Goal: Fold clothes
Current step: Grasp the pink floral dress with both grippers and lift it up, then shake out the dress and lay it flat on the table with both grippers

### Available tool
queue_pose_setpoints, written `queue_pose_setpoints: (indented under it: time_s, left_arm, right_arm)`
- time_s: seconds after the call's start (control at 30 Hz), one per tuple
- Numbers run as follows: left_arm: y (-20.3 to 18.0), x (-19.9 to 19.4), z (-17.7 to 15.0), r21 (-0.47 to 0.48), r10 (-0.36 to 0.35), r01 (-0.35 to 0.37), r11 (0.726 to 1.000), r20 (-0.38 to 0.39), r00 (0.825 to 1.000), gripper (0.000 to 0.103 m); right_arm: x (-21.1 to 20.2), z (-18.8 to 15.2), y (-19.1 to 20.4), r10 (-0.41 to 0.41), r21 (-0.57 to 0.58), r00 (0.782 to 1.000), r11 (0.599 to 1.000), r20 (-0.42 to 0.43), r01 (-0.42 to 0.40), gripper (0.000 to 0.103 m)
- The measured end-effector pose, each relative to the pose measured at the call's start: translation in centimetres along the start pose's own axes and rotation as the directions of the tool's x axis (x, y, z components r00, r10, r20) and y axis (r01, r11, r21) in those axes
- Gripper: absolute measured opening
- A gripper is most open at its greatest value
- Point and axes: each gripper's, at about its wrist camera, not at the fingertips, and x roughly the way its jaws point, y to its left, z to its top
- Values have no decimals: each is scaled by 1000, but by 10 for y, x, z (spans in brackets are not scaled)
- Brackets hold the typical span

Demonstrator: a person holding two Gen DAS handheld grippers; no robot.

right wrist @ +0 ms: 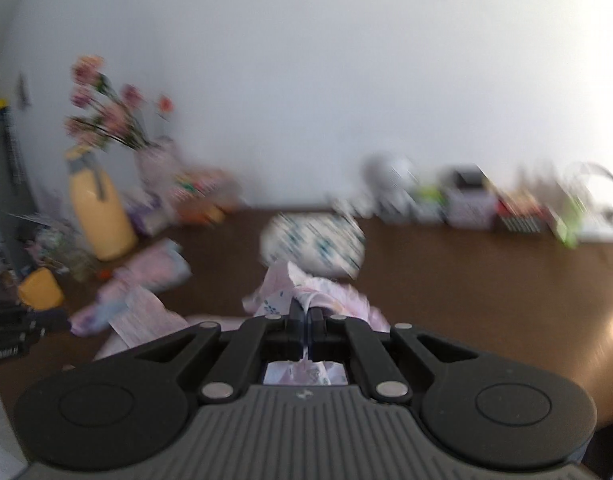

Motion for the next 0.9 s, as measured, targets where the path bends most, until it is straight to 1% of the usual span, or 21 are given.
queue_pose_setpoints:
  time_s: [0.03,0.1,0.17,0.23,0.27,0.3,0.33,0.37,0.4,0.43,0.47,0.5,0.53,0.57,0.63,0.67,0.73,0.8,0.87,0.9]
  left_arm:
    - [1,10,-8,2,5,-5,1000,-46,999,34]
    - [7,20,-20,-6,27,-28,1000,-97,995,37]
    - [19,27,-23,-23,48,-52,998,-124,991,41]
    - [30,24,-24,-37,71,-76,996,-128,989,52]
    - [34,22,-23,-42,87,-93,995,-126,988,54]
    - [38,21,-23,-46,103,-109,993,-125,987,57]
    - [44,20,-22,-53,124,-131,990,-122,985,58]
    - [49,20,-20,-62,142,-150,987,-120,983,58]
    - [56,22,-17,-72,158,-167,983,-118,980,59]
    - [62,23,-12,-84,173,-183,980,-116,978,62]
    - [69,25,-7,-96,187,-198,976,-113,976,65]
    - [76,28,-2,-105,197,-208,972,-109,974,71]
    - [83,31,4,-113,205,-217,970,-106,973,75]
    - [89,36,10,-122,212,-224,967,-107,971,75]
    - [104,51,22,-144,222,-239,960,-121,967,75]
    - [111,59,27,-160,219,-239,958,-130,967,75]
    - [124,76,35,-190,200,-226,955,-146,969,75]
    - [134,91,39,-210,176,-210,955,-170,970,74]
    - [142,105,41,-225,159,-203,953,-197,967,70]
    - [144,111,41,-231,148,-196,953,-209,967,68]
  right_arm:
    - [3,-9,-9,-14,16,1000,1000,-25,14,1]
    - [10,-28,-26,-40,48,996,998,-74,44,1]
    - [17,-46,-40,-62,72,990,995,-128,72,2]
    - [25,-60,-47,-80,84,980,992,-181,97,8]
    - [26,-63,-51,-86,95,977,990,-193,106,10]
    - [25,-67,-55,-93,108,975,987,-199,117,22]
    - [23,-67,-59,-105,120,975,984,-195,130,36]
    - [18,-66,-62,-122,128,976,981,-179,146,42]
    - [14,-63,-64,-141,135,977,977,-161,163,50]
    - [9,-59,-66,-161,138,977,974,-143,181,53]
    - [4,-55,-67,-181,139,976,970,-121,198,54]
    - [-1,-49,-67,-194,134,976,969,-98,206,55]
    - [-4,-42,-66,-202,123,977,970,-76,210,59]
    - [-8,-35,-65,-209,113,976,970,-53,214,61]
    - [-2,-19,-58,-205,72,978,975,-41,208,70]
    - [2,-11,-54,-201,49,979,978,-40,203,71]
    - [22,4,-47,-192,14,979,981,-64,193,72]
    - [46,18,-42,-172,-1,979,985,-106,173,72]
    - [77,33,-40,-139,-6,975,990,-175,140,72]
    - [94,37,-40,-126,-7,969,992,-213,128,71]
